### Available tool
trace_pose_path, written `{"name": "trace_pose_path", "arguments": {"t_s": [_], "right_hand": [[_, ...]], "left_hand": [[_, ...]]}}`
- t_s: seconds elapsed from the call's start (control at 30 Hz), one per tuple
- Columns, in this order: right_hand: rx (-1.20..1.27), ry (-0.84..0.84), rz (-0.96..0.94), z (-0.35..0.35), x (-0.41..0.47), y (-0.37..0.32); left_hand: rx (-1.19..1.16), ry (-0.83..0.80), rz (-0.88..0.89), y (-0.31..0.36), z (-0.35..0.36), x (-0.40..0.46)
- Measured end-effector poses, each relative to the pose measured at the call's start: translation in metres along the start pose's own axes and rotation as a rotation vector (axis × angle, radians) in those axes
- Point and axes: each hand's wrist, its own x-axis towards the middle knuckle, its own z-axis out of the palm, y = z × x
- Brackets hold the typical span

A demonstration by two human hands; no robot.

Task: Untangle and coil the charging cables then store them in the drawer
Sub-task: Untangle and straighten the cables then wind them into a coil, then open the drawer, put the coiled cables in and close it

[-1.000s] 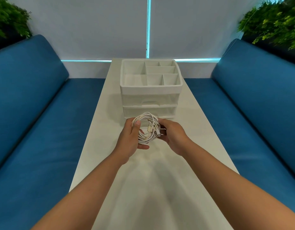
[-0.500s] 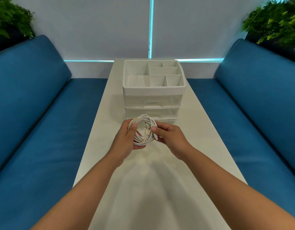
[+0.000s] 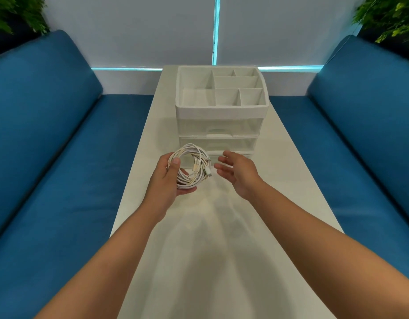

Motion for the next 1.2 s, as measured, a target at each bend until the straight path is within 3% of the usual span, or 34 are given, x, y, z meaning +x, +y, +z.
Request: {"name": "trace_pose_path", "arguments": {"t_s": [0.2, 0.4, 1.2], "right_hand": [[0.235, 0.055, 0.145, 0.02, 0.031, -0.002], [0.379, 0.069, 0.174, 0.029, 0.05, -0.006], [0.5, 0.119, 0.229, 0.006, -0.018, 0.036]], "left_hand": [[0.074, 0.048, 0.043, 0.001, -0.018, 0.002], [0.073, 0.099, 0.027, 0.0, -0.031, 0.006], [-0.023, 0.115, 0.027, 0.004, -0.025, -0.004]]}}
